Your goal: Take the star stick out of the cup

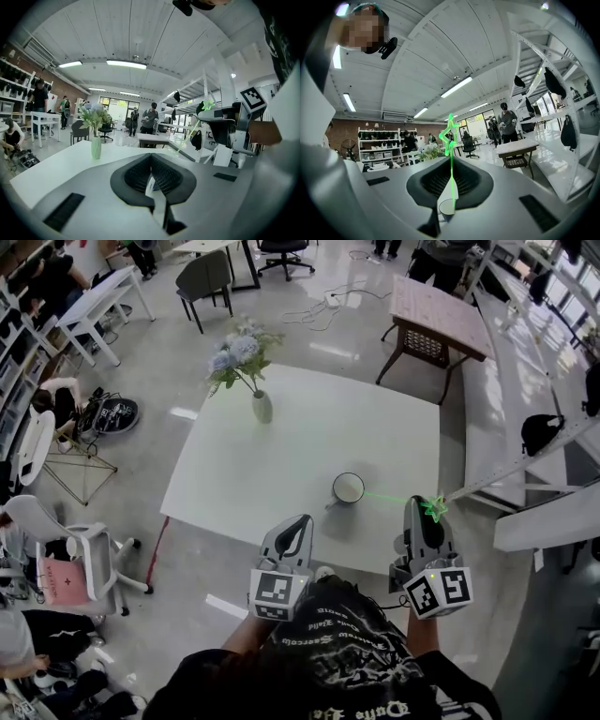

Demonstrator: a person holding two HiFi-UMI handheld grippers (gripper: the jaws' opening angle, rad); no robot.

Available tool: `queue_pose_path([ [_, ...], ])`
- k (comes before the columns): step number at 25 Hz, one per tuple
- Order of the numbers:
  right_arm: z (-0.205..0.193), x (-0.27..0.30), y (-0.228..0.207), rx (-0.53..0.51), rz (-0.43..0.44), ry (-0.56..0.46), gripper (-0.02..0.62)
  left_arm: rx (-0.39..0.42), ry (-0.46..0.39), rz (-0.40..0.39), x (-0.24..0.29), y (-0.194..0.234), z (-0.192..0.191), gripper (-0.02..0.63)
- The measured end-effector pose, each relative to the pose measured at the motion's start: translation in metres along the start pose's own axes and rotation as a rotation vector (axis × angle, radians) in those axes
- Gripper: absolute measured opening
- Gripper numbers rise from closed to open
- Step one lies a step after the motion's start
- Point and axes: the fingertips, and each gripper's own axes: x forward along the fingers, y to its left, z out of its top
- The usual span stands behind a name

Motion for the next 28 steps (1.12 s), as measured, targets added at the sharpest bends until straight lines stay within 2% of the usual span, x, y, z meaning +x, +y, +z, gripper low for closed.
queue_pose_path([
  [6, -0.007, -0.026, -0.005, -0.04, -0.044, 0.06, 0.015, 0.003, -0.008, -0.035, 0.007, -0.006, 0.006, 0.02],
  [18, -0.063, -0.062, -0.026, 0.036, -0.154, 0.2, 0.015, 0.034, -0.006, -0.111, 0.015, -0.032, 0.011, 0.02],
  [28, -0.078, -0.069, -0.025, 0.036, -0.137, 0.233, 0.015, 0.045, 0.0, -0.113, 0.019, -0.039, 0.015, 0.02],
])
